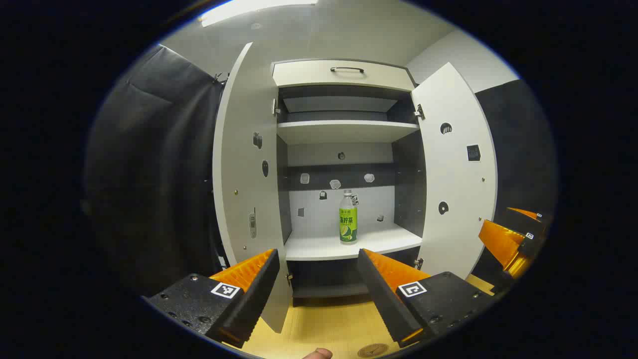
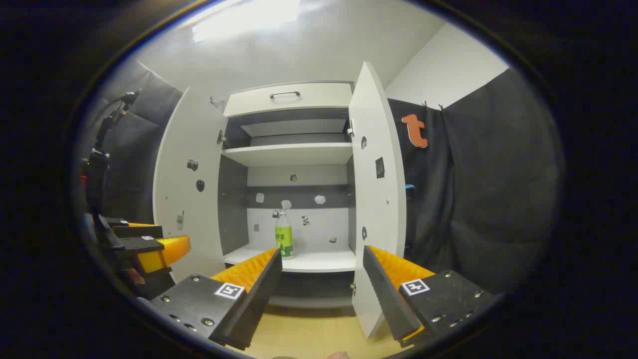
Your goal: Grasp the bottle in the cabinet with the left hand and place it on the coaster, then close the right door with the right hand and the left door with the left hand.
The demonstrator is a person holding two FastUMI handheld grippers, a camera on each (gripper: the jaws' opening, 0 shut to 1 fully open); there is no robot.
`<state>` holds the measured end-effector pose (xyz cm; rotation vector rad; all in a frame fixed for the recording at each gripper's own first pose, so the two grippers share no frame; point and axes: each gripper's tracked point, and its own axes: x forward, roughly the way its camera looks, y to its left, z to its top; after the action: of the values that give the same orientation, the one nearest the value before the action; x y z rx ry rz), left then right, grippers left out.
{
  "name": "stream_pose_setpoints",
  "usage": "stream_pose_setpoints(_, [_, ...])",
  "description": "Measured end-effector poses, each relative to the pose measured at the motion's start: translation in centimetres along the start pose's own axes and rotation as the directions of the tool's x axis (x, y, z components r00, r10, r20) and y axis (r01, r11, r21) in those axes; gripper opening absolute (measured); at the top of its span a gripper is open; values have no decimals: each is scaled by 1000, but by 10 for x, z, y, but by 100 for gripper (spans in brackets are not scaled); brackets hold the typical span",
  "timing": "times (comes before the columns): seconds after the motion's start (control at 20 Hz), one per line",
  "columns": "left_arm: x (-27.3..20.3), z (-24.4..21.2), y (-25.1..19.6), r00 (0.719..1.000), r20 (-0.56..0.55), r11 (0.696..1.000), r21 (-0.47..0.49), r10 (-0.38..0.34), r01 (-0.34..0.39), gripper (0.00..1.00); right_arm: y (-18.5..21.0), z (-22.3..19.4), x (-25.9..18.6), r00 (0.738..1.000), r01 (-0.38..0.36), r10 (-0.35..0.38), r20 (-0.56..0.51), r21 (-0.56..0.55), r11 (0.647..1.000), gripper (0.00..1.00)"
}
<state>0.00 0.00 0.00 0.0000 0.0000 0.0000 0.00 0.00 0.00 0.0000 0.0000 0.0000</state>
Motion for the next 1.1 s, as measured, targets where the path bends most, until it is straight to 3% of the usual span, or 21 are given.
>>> stream_pose_setpoints(0.15, [3, -1, -2, 1000, -6, 1000, 10, -10, 10, 99, 0, -1, 4, 1000, 4, -4, -5, 3, 1000, 94])
stream_pose_setpoints(0.2, [4, -2, -3, 1000, -7, 1000, 9, -13, 13, 99, -1, -1, 6, 1000, 9, -9, -5, 6, 1000, 98])
stream_pose_setpoints(0.35, [7, -6, -4, 1000, -19, 1000, 7, -15, 16, 99, -2, -4, 12, 1000, 8, -8, -19, 26, 1000, 98])
stream_pose_setpoints(0.4, [9, -8, -4, 1000, -23, 1000, 11, -15, 15, 99, -5, -3, 14, 1000, 15, -15, -16, 25, 1000, 94])
stream_pose_setpoints(0.5, [11, -8, -4, 1000, -23, 1000, 16, -15, 15, 99, -9, -1, 17, 1000, 26, -26, -9, 18, 999, 99])
stream_pose_setpoints(1.05, [29, -16, -13, 998, -40, 999, 7, -40, 40, 99, -17, -4, 24, 999, 52, -52, -15, 21, 998, 98])
stream_pose_setpoints(1.1, [33, -17, -15, 998, -42, 999, 8, -44, 45, 99, -19, -3, 24, 998, 57, -56, -15, 25, 998, 94])
